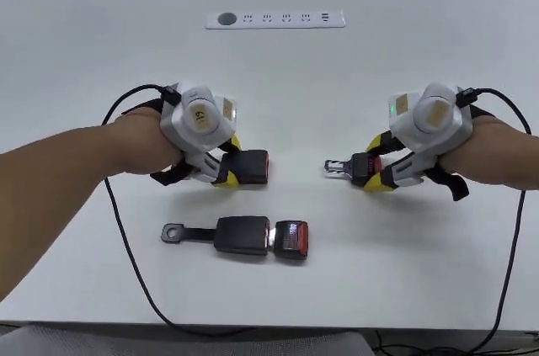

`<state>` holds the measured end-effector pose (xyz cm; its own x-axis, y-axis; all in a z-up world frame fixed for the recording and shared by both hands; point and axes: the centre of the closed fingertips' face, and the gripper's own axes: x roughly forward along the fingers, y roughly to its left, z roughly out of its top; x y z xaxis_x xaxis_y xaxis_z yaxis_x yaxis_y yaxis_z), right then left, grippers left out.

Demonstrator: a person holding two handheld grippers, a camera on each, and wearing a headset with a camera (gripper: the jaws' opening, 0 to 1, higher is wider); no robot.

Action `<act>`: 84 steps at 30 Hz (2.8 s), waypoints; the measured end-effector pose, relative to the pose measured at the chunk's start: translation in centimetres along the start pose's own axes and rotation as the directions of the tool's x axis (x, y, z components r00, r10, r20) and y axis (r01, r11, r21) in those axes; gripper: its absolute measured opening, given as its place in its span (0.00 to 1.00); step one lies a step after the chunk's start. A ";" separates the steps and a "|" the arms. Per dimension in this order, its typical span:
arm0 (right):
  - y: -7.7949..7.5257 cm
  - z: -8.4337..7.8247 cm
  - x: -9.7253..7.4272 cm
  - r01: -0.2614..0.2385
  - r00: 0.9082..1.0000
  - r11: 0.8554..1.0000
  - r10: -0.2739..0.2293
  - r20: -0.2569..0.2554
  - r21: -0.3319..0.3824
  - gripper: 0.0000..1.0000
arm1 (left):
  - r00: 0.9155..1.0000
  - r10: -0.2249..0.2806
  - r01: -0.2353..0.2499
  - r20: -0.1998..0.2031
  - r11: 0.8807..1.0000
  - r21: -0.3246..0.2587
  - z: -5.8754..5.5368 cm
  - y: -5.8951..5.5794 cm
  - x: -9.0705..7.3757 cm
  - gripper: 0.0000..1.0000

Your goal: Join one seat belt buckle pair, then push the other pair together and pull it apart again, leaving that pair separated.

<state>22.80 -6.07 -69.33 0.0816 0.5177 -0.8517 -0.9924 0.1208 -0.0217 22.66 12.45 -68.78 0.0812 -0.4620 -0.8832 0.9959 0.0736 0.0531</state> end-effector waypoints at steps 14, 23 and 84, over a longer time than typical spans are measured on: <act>0.1 1.4 0.6 0.017 1.000 1.000 -0.017 0.023 0.005 0.33 | 0.999 -0.015 0.016 -0.047 1.000 0.016 -0.2 -0.1 0.3 0.32; 0.5 3.8 2.0 0.011 0.998 1.000 -0.010 0.057 -0.003 0.33 | 0.999 -0.010 0.011 -0.045 1.000 0.009 -0.4 0.0 0.4 0.32; 1.8 9.9 5.2 0.000 0.996 0.998 0.005 0.091 -0.058 0.31 | 0.999 -0.044 0.044 -0.015 0.999 0.000 0.1 -0.3 0.4 0.31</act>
<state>22.37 5.23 -68.64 0.0848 0.5935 -0.8004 -0.9960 0.0720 -0.0522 22.37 12.16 -69.17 0.0370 -0.4517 -0.8914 0.9985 0.0536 0.0143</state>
